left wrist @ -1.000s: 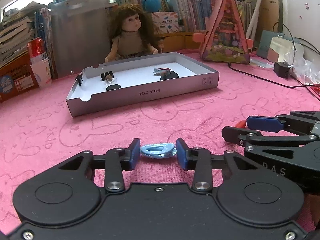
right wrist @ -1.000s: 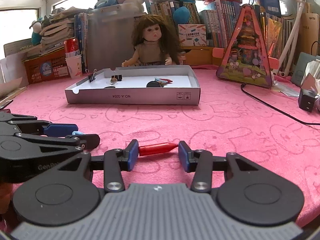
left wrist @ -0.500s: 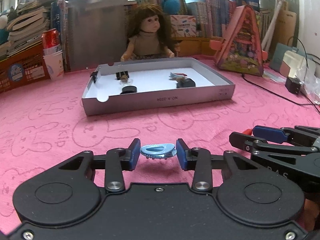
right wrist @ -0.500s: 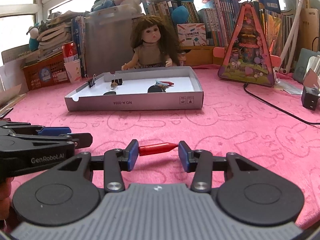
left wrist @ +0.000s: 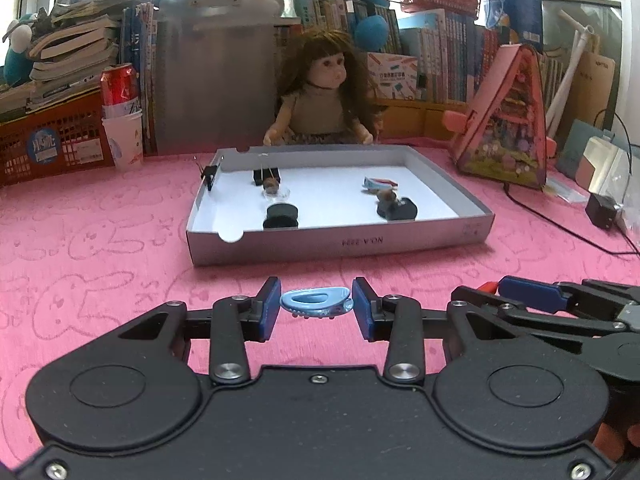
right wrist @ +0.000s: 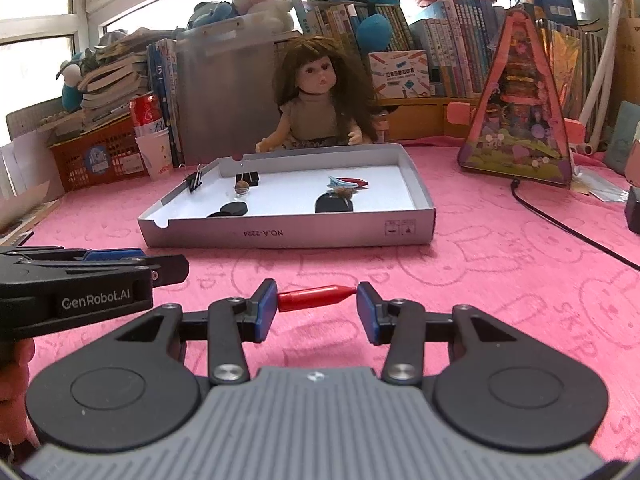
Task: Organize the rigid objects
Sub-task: 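Carry the blue hair clip and red crayon with both grippers over the tray, then lower the blue hair clip and red crayon with both grippers into the tray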
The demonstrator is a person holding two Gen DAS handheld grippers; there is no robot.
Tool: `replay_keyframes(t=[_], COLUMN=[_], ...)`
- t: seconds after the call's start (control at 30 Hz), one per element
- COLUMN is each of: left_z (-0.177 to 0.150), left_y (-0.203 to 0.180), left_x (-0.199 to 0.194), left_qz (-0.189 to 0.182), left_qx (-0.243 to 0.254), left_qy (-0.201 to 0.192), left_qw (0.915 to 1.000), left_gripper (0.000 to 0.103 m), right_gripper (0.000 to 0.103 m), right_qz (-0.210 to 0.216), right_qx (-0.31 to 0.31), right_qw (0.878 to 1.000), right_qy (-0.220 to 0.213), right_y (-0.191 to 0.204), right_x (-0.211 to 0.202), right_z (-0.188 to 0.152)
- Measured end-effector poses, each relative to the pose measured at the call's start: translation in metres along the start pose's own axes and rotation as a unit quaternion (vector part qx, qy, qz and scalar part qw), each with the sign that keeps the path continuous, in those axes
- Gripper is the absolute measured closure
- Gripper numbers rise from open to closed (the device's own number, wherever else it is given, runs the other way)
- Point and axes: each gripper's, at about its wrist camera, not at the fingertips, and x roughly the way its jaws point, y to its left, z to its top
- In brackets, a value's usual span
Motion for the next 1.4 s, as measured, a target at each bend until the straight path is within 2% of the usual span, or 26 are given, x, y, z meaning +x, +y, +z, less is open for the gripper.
replay_keyframes(t=[0.4, 0.9, 1.4], left_z=[0.021, 0.051, 0.063], left_y=[0.007, 0.016, 0.030], left_x=[0.016, 0.042, 0.075], left_qz=[0.009, 0.026, 0.046], left_qx=[-0.018, -0.033, -0.048], left_qy=[-0.008, -0.023, -0.004], left_qw=[0.9998, 0.9989, 0.9977], left_gripper=[0.066, 0.066, 0.066], right_gripper=[0.054, 0.054, 0.054], right_qz=[0.004, -0.004, -0.026], right_qx=[0.018, 0.011, 0.015], right_qw=[1.000, 1.000, 0.999], right_qy=[0.001, -0.003, 0.011], right_y=[-0.003, -0.005, -0.012], right_x=[0.024, 0.052, 0.076], right_z=[0.026, 0.053, 0.061])
